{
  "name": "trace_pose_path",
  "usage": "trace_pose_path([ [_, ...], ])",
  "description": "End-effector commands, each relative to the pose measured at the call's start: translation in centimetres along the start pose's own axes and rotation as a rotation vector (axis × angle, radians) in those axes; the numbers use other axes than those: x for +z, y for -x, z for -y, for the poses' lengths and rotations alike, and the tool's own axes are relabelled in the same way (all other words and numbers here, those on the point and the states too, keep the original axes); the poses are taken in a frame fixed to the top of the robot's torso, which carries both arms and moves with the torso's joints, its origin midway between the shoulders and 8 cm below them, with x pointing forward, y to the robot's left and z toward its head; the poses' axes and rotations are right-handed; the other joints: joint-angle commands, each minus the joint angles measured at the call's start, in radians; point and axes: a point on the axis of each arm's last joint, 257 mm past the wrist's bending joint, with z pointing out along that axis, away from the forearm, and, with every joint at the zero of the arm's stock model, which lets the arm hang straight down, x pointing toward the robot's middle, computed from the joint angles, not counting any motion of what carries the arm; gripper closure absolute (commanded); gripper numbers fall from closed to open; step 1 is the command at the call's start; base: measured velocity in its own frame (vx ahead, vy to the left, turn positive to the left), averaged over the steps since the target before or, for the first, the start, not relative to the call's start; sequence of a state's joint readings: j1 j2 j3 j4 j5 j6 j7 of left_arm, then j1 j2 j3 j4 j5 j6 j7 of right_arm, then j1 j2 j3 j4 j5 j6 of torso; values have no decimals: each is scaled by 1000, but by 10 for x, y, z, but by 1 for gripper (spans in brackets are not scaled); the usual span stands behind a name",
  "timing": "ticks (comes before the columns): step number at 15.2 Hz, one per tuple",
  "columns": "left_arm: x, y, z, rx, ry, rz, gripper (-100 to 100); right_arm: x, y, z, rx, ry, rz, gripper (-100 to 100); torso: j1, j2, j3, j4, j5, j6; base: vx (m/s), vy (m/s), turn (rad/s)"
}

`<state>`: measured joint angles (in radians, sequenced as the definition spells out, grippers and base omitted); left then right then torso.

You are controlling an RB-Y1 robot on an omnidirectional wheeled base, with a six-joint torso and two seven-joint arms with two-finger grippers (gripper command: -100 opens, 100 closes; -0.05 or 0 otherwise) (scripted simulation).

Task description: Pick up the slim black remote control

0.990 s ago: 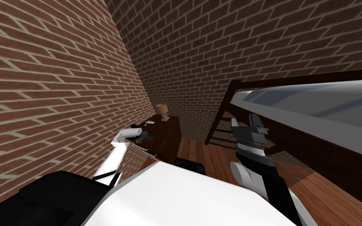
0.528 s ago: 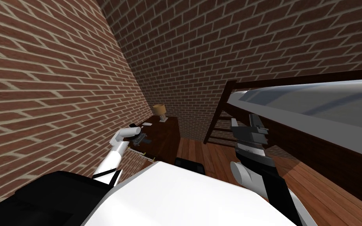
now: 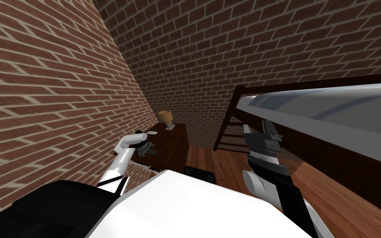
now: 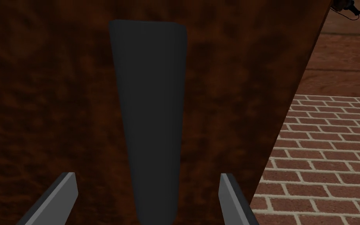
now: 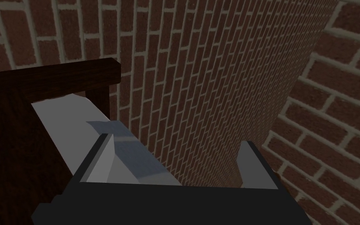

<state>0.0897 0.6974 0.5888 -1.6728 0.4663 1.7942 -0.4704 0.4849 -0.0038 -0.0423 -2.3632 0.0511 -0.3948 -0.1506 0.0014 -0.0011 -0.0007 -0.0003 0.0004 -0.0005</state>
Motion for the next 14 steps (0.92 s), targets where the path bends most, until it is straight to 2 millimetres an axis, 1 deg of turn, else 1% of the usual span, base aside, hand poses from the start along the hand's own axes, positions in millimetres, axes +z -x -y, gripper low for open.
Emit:
trace_pose_path([
  [1,9,-2,1,-3,0,1,-100,0,0,0,0,0,0,0,0,0,0,0,0,0,-2,18,-18],
  [4,20,-4,2,-6,0,2,-100,0,0,0,0,0,0,0,-1,2,1,0,0,0,-18,19,-24],
  [5,15,-3,1,-4,2,0,-100,0,0,0,0,0,0,0,-1,2,1,0,0,0,-14,12,-10],
  [6,16,-3,1,-5,0,1,100,0,0,0,0,0,0,0,-1,2,1,1,0,0,0,0,0],
  [10,15,-2,1,-6,0,3,100,0,0,0,0,0,0,0,1,-1,-1,-1,3,1,-1,2,6],
  [11,7,-1,1,-2,0,0,100,0,0,0,0,0,0,0,2,-1,-1,-1,3,2,7,-13,15],
  [13,0,0,0,0,0,0,100,0,0,0,0,0,0,0,1,-3,-2,-1,3,2,24,-23,21],
  [14,5,-1,1,-2,-2,2,100,0,0,0,0,0,0,0,1,-3,-2,-1,2,2,14,-14,11],
])
